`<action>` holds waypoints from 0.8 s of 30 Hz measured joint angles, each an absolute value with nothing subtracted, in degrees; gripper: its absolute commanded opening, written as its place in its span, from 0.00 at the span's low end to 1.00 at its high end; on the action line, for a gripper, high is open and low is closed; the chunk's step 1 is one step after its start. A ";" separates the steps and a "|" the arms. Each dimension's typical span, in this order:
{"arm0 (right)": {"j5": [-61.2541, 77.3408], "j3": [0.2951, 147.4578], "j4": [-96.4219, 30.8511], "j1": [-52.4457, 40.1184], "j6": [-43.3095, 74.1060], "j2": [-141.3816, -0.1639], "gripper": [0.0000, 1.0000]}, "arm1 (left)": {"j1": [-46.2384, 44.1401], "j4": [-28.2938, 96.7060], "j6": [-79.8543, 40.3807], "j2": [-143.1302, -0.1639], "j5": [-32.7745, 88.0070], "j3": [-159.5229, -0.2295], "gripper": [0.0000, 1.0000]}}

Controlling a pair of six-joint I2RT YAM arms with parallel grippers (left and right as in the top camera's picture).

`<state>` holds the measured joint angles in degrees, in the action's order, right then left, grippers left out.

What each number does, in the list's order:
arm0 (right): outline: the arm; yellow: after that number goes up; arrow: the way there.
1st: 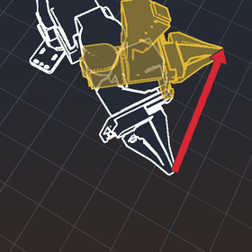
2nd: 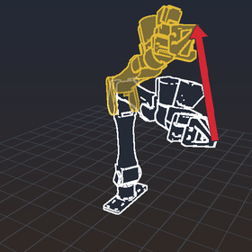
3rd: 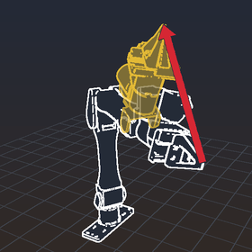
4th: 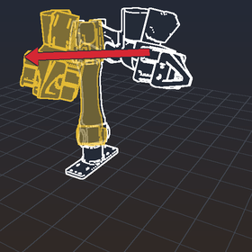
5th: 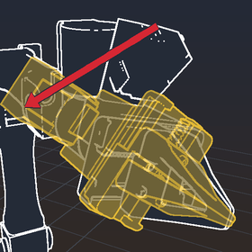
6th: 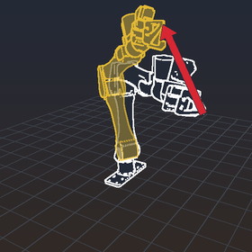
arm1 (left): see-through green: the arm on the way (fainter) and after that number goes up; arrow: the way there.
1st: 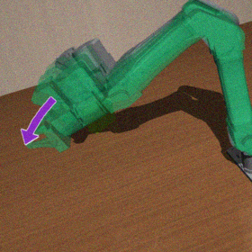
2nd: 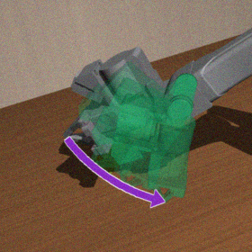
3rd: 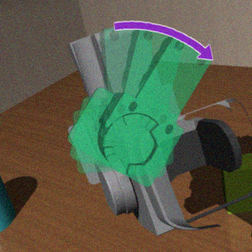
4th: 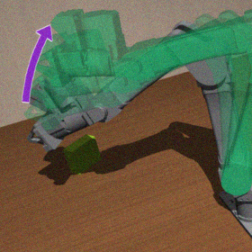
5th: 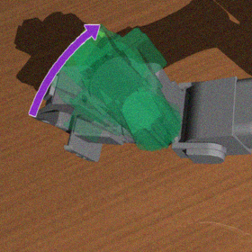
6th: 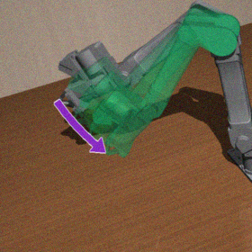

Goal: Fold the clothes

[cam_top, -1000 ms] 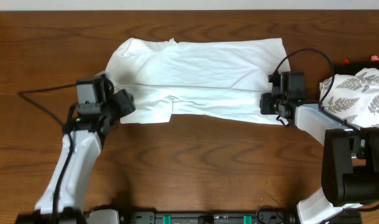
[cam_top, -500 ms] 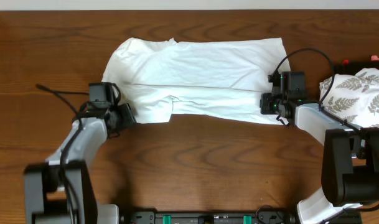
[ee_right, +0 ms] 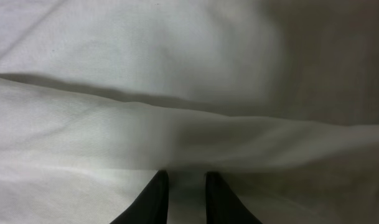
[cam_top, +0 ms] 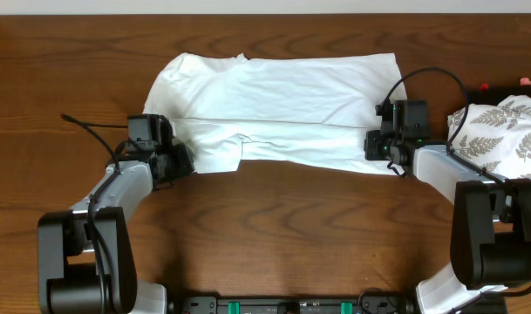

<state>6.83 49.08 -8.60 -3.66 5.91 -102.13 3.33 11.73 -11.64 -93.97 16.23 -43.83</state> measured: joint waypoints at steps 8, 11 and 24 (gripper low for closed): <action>6.81 49.12 -8.69 -3.66 5.91 -102.13 0.19 | 3.33 13.06 -11.55 -93.38 23.77 -43.83 0.06; 6.81 49.12 -8.69 -3.66 5.91 -102.13 0.20 | 3.33 14.33 -11.77 -90.19 25.96 -43.83 0.06; 6.79 49.12 -8.78 -3.66 5.91 -102.13 0.20 | 3.36 9.67 -15.07 -71.42 26.22 -44.25 0.06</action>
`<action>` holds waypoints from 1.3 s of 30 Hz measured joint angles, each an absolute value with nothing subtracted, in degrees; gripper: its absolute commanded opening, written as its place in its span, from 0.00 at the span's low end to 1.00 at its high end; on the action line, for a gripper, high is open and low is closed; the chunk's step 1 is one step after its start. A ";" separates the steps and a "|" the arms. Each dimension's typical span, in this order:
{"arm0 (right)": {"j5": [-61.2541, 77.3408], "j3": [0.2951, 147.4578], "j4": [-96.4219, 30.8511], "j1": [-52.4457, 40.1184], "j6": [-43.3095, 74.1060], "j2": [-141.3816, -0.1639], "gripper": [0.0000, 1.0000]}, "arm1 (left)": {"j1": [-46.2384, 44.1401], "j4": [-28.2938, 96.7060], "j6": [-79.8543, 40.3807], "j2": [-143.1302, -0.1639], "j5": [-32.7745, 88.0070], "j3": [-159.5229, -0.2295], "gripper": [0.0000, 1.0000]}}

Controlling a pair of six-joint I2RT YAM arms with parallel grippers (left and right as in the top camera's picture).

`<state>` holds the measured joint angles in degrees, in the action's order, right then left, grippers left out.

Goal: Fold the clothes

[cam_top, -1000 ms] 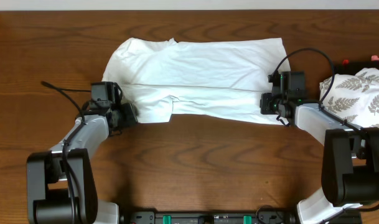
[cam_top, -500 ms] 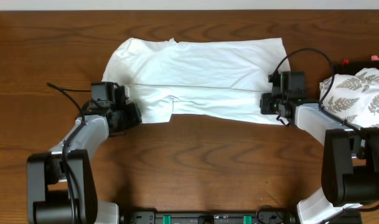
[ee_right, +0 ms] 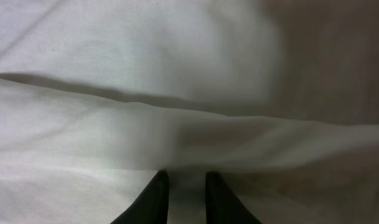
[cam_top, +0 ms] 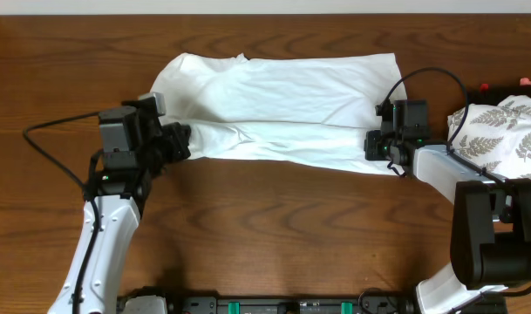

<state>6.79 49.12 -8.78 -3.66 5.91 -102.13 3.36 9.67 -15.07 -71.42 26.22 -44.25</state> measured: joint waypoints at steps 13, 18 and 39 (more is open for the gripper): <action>6.81 49.19 -8.95 -3.66 5.89 -102.13 0.20 | 3.36 1.43 -19.66 -71.48 24.82 -44.29 0.06; 6.85 49.19 -8.95 -3.66 5.89 -102.13 0.21 | 3.27 0.82 -20.78 -72.29 24.82 -44.29 0.06; 8.67 49.74 -10.41 -3.66 5.82 -102.10 0.34 | -9.56 -7.94 -22.76 -79.22 19.31 -44.29 0.06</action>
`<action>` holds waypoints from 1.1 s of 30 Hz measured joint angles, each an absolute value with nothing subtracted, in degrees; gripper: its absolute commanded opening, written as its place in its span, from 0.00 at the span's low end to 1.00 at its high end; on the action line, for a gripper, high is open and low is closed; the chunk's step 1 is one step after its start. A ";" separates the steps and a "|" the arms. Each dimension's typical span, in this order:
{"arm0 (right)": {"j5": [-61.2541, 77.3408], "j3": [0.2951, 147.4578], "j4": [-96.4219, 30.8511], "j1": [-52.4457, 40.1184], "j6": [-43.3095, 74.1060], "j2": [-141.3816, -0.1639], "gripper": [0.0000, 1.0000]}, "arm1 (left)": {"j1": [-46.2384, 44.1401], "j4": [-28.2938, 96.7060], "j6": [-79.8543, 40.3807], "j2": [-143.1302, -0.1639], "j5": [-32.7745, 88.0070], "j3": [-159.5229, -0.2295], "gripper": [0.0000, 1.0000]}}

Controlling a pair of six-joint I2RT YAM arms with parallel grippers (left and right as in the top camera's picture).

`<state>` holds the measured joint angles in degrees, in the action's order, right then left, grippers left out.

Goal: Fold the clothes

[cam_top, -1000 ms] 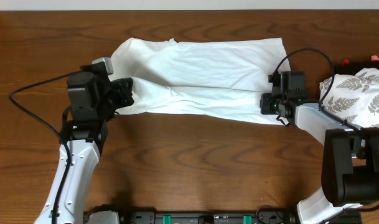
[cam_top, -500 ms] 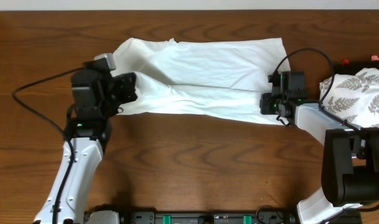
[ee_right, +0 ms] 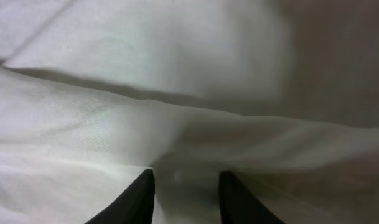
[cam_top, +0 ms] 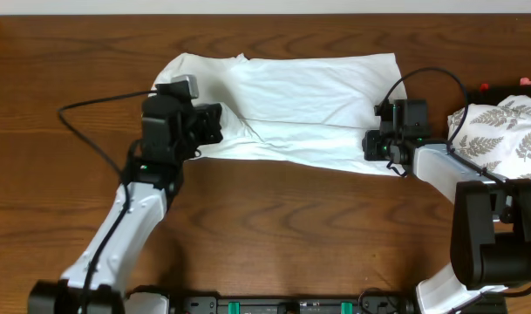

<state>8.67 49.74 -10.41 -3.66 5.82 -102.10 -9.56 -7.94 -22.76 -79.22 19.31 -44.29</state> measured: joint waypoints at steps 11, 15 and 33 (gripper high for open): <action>8.99 49.93 -11.14 -3.66 5.82 -102.10 0.34 | -12.14 -13.43 -23.88 -87.88 19.07 -44.29 0.06; 9.19 49.93 -11.11 -3.66 5.82 -102.10 0.34 | -13.37 -15.09 -25.32 -88.53 19.07 -44.29 0.06; 9.26 50.09 -11.57 -3.66 5.82 -102.08 0.34 | -20.21 -12.97 -27.11 -93.43 19.09 -44.31 0.52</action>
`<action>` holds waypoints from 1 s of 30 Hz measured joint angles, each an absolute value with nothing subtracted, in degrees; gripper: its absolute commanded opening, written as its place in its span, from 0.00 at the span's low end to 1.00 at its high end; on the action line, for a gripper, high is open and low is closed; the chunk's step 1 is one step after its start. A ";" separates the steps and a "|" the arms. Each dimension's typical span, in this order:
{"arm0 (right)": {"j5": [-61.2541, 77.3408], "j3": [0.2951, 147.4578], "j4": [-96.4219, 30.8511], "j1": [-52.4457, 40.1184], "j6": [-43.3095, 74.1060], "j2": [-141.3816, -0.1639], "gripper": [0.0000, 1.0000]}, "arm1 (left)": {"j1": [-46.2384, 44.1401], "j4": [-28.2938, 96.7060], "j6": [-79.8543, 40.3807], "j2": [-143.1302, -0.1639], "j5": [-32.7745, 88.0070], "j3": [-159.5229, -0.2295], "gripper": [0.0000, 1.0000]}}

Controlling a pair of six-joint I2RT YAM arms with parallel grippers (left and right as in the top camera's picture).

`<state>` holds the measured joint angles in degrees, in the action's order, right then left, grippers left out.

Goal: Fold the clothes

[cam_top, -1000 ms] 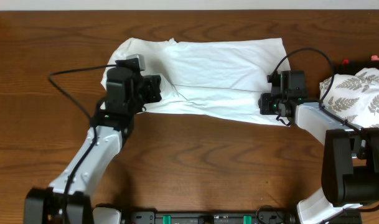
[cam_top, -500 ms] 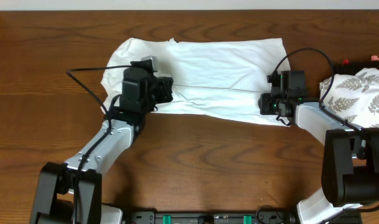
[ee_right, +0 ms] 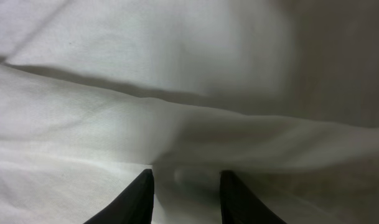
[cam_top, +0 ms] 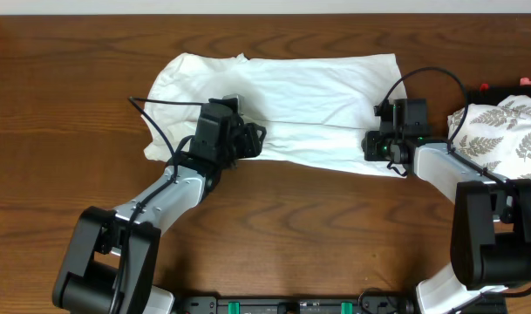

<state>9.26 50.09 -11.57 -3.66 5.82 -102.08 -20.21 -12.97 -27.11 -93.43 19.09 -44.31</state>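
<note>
A white shirt [cam_top: 291,96] lies spread across the wooden table, its lower part doubled up along a crease [ee_right: 177,102]. My left gripper [cam_top: 252,139] rests low on the shirt's middle near the front edge; the overhead view does not show how its jaws stand. The shirt's left corner [cam_top: 152,150] lies flat behind the left arm. My right gripper [cam_top: 376,144] sits at the shirt's lower right edge. In the right wrist view the right gripper [ee_right: 186,177] is open, its dark fingers [ee_right: 139,199] spread over the white cloth.
A second cloth, white with a grey leaf print [cam_top: 509,131], lies at the right edge of the table under the right arm. A small red item [cam_top: 485,87] sits behind it. Bare wood [cam_top: 291,235] fills the front half.
My left gripper moved from the shirt's left part to the right and slightly forward, to its middle. The shirt's left corner now lies uncovered. The right gripper is unchanged, still open.
The left gripper was first at the shirt's lower left corner, where a flap stuck out forward. Later the flap was gone and the front edge straight, as the gripper stood further back, then rightward, now mid-shirt. The right gripper stayed at the right hem, narrow at first, wider from 1.1 s ago.
</note>
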 measured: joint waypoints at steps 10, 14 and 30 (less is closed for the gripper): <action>10.31 50.13 -11.90 -3.62 5.13 -102.04 0.37 | -19.97 -16.49 -27.11 -93.43 19.11 -44.38 0.62; 16.73 49.80 -11.84 -3.51 2.31 -101.91 0.40 | -18.00 -14.76 -26.04 -93.01 19.11 -44.38 0.62; 21.10 48.71 -18.15 -4.10 0.62 -88.68 0.45 | -8.45 -7.49 -18.15 -92.14 19.09 -44.40 0.62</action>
<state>21.10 48.71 -18.15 -4.10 0.62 -88.68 -8.45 -7.49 -18.15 -92.14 19.09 -44.40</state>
